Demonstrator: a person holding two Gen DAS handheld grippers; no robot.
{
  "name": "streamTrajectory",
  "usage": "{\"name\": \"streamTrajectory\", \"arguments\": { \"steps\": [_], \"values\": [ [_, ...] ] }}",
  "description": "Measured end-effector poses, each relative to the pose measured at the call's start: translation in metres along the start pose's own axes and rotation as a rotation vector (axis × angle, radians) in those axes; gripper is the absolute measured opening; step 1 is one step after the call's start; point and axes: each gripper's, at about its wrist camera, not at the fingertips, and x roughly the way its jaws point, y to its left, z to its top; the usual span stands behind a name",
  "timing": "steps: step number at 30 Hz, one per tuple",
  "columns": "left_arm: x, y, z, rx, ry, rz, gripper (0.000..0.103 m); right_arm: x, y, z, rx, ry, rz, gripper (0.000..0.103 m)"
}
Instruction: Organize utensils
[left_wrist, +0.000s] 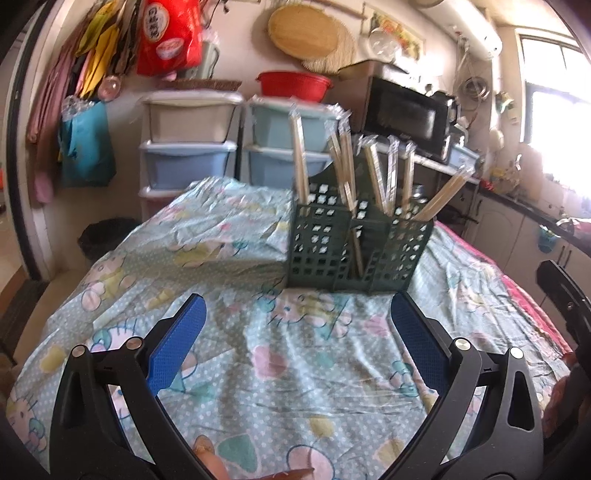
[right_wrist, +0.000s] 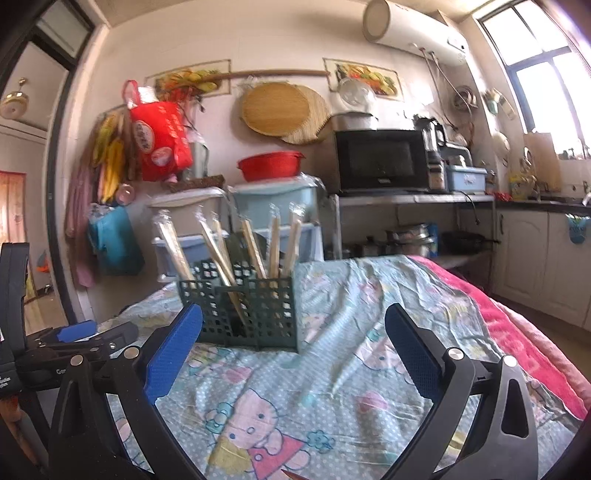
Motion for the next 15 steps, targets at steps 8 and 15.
{"name": "streamTrajectory", "arguments": {
  "steps": [8, 15],
  "values": [
    [0.006, 0.041, 0.027, -0.048, 0.065, 0.092, 0.092, 0.029, -0.048, 0.025, 0.033, 0.148, -0.165, 0.096],
    [0.056, 0.1, 0.051, -0.068, 0.277, 0.234, 0.092, 0.112, -0.118, 0.021, 0.063, 0.523, -0.352, 0.096]
  ]
}}
